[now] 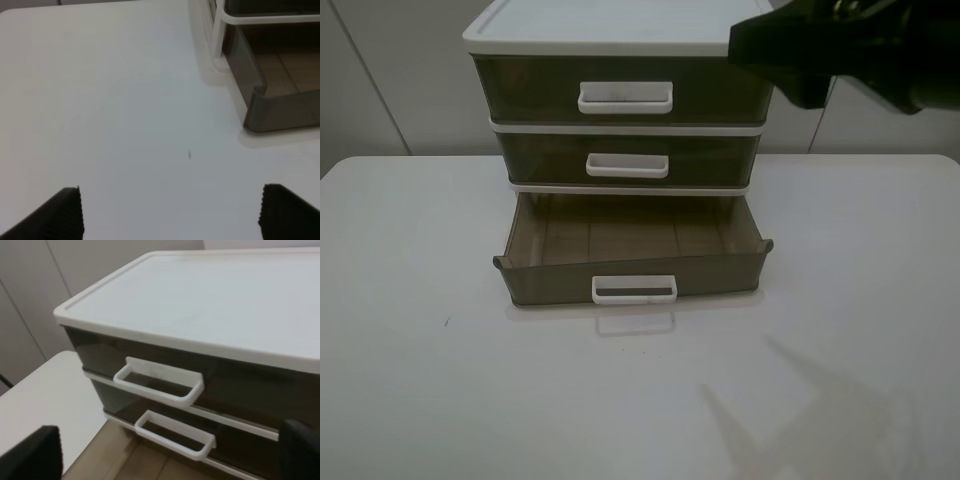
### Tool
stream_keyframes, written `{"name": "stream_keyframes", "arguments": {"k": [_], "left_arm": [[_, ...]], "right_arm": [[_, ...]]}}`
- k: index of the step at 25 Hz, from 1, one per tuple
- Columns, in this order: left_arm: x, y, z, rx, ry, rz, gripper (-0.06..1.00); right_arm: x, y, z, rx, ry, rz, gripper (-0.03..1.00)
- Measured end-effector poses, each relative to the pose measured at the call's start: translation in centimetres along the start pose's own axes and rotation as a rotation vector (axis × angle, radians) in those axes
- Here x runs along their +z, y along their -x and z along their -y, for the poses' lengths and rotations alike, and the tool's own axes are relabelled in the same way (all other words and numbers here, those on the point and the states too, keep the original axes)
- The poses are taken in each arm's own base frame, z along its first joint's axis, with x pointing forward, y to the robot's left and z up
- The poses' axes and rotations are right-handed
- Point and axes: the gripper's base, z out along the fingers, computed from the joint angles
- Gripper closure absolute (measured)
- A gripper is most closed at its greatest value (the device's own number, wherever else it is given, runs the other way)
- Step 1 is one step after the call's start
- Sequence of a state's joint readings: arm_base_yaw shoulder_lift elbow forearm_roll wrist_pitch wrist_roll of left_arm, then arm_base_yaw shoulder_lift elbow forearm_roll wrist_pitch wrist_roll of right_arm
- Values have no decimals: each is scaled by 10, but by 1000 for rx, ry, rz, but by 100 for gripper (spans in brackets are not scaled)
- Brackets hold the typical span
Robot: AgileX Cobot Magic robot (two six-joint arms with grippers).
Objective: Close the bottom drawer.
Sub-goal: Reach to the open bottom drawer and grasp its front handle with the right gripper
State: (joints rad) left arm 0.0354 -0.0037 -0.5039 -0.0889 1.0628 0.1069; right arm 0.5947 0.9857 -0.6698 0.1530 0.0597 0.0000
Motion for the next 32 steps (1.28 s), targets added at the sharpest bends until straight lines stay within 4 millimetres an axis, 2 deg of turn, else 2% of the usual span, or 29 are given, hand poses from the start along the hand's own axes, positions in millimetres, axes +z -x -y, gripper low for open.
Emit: {"name": "stream_keyframes", "arguments": {"k": [4, 6, 8, 11, 12, 14, 17, 20, 27, 32], "left_arm": [[0, 0, 0, 0, 0, 0, 23], [0, 0, 0, 0, 0, 0, 23], [0, 0, 0, 0, 0, 0, 23], [0, 0, 0, 0, 0, 0, 23], [0, 0, 0, 0, 0, 0, 23], [0, 0, 0, 0, 0, 0, 23], [0, 0, 0, 0, 0, 0, 23], [0, 0, 0, 0, 0, 0, 23], [0, 0, 0, 0, 0, 0, 23], [0, 0, 0, 0, 0, 0, 23]], "right_arm": [[33, -18, -5, -11, 12, -80, 23], [47, -31, -4, -13, 5, -137, 29], [56, -50, -4, -17, 6, -207, 43], [53, -84, -10, -13, 27, -267, 76], [51, -91, -13, -11, 38, -246, 84], [44, -107, -15, 8, 46, -181, 90], [37, -126, -16, 25, 41, -86, 94], [37, -142, -15, 17, 22, -45, 95], [61, -173, -16, -102, 43, -19, 95], [75, -201, -18, -86, 90, -44, 95]]}}
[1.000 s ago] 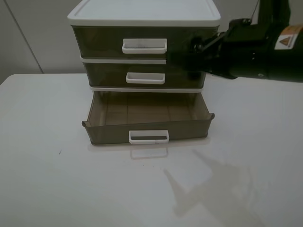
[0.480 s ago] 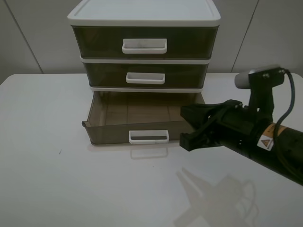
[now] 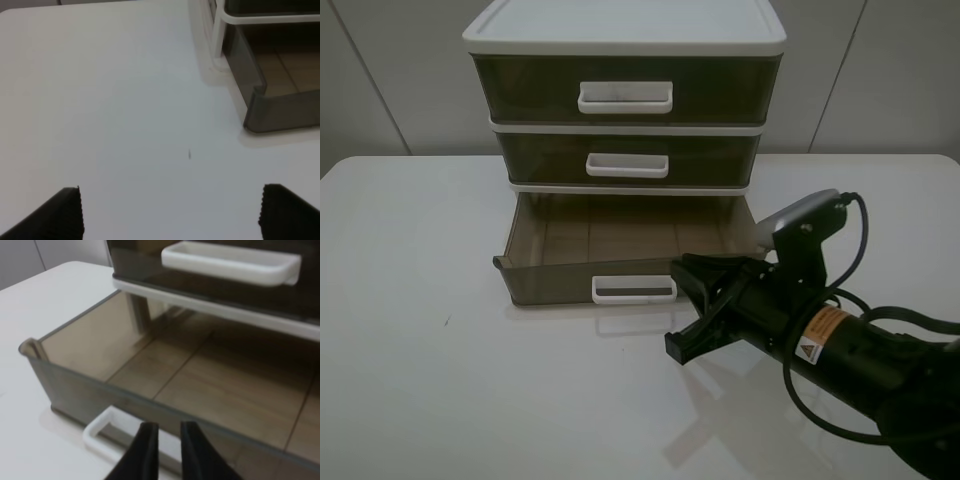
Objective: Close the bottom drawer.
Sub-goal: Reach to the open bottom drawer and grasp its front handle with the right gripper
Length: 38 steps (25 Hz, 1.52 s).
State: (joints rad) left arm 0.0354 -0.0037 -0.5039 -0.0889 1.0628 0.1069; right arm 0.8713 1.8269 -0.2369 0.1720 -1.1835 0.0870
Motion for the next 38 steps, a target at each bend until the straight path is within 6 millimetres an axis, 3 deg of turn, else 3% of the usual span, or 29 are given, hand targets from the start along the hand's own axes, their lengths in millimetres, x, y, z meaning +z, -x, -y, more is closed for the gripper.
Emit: {"name": "stream_keyframes", "arguments": {"k": [5, 23, 38], "left_arm": [[0, 0, 0, 0, 0, 0, 23], [0, 0, 0, 0, 0, 0, 23], [0, 0, 0, 0, 0, 0, 23]], "right_arm": [[19, -22, -3, -9, 25, -74, 95], [51, -13, -10, 0, 39, -4, 95], [62, -18, -6, 27, -18, -114, 95]]}}
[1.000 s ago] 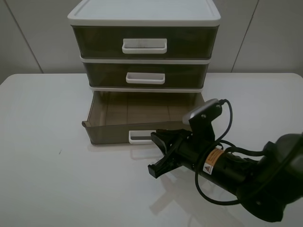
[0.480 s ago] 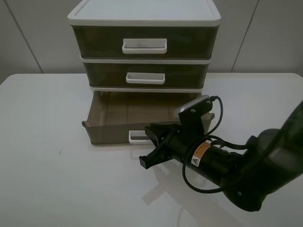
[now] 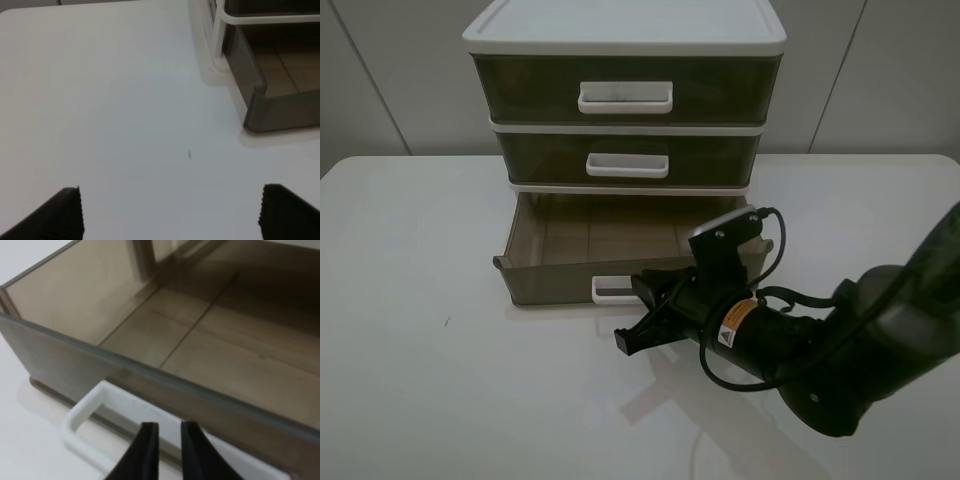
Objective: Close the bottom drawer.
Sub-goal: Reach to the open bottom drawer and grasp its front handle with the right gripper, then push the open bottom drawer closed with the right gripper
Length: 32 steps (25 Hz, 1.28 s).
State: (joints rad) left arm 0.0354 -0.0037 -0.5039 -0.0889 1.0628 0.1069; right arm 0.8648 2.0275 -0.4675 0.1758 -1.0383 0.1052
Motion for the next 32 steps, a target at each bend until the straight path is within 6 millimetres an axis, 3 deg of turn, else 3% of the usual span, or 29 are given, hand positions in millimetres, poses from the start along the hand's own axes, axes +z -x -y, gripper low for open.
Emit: {"name": "stream_keyframes", "arguments": {"k": [32], "left_arm": [[0, 0, 0, 0, 0, 0, 23]], "right_arm": [[38, 17, 0, 26, -81, -2, 95]]}}
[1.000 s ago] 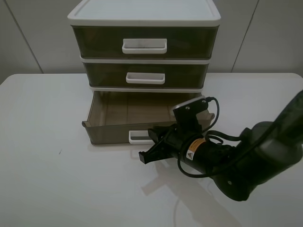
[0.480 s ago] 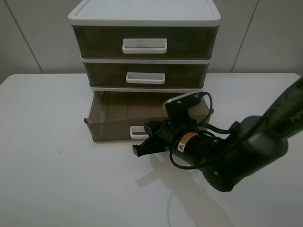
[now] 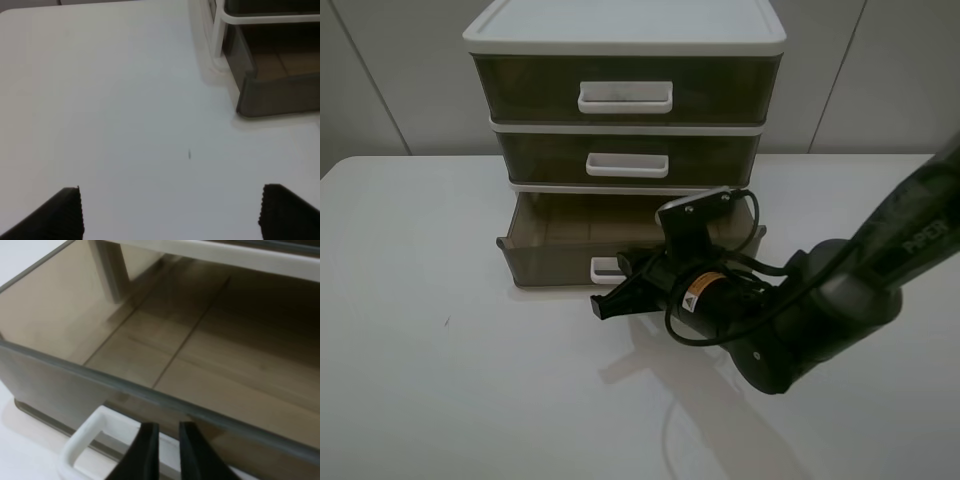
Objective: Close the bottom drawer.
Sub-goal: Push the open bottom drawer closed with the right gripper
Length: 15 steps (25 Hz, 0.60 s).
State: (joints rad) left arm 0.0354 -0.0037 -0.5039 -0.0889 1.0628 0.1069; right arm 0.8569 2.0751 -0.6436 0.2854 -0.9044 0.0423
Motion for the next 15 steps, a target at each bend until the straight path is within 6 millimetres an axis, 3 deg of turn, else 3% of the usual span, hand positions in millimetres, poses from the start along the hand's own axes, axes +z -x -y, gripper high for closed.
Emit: {"name": "stream_keyframes", "arguments": {"k": [15], "left_arm": [[0, 0, 0, 0, 0, 0, 23]], "right_arm": [[14, 6, 4, -19, -92, 33, 95]]}}
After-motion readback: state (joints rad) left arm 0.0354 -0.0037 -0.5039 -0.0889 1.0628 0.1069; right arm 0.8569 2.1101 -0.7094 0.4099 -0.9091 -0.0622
